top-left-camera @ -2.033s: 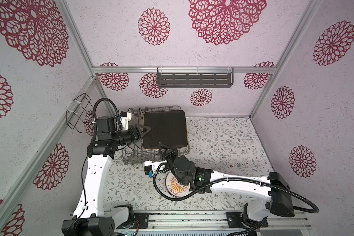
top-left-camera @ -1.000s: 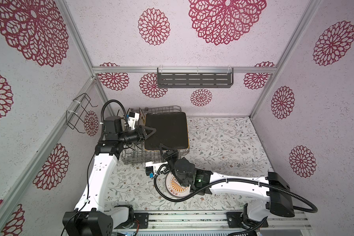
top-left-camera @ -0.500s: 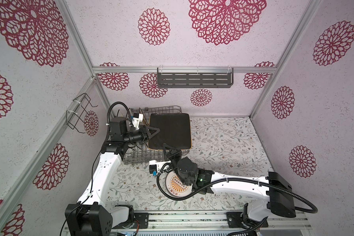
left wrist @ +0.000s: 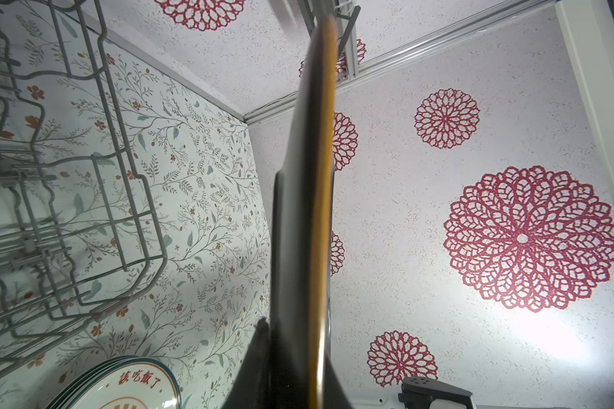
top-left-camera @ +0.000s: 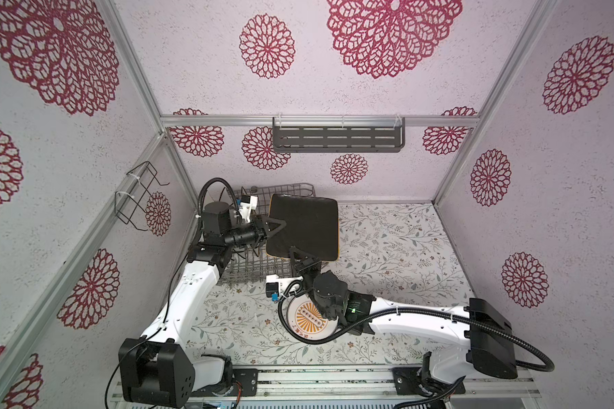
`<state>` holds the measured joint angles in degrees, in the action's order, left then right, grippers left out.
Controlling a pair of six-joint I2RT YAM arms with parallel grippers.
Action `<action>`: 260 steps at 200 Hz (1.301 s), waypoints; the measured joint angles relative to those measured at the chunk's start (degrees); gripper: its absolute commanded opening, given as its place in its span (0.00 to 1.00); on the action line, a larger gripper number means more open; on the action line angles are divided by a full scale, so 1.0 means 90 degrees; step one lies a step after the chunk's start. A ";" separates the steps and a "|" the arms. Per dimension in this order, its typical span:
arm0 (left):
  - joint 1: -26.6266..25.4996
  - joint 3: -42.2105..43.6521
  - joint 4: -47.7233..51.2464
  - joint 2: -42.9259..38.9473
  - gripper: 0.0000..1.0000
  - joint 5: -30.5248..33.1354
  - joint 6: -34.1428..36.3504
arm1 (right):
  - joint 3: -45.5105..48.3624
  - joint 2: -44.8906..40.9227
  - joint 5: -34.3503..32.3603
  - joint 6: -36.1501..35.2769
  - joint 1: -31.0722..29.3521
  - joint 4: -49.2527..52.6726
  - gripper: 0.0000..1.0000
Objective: Unload the plates from the dish rack
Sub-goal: 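Close the left gripper on the black plate's edge beside the right gripper, then open the right gripper and draw it back while the left gripper holds the plate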
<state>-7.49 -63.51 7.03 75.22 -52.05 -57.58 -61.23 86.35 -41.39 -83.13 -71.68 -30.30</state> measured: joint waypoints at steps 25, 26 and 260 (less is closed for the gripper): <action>-0.0126 0.0002 -0.0180 0.0165 0.00 0.0007 -0.0248 | 0.0141 -0.0155 -0.0005 -0.0007 0.0056 -0.0080 0.38; -0.0134 0.0005 -0.0192 0.0172 0.00 0.0007 -0.0257 | 0.0151 -0.0163 -0.0005 -0.0012 0.0058 -0.0090 0.38; -0.1013 -0.0619 -0.1001 0.1938 0.00 0.1212 -0.0464 | -0.0090 -0.4481 0.0296 0.7174 0.1853 0.5481 0.95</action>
<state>-16.60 -69.08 -1.98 92.66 -41.15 -61.76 -62.04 46.02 -38.72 -18.57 -55.00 19.03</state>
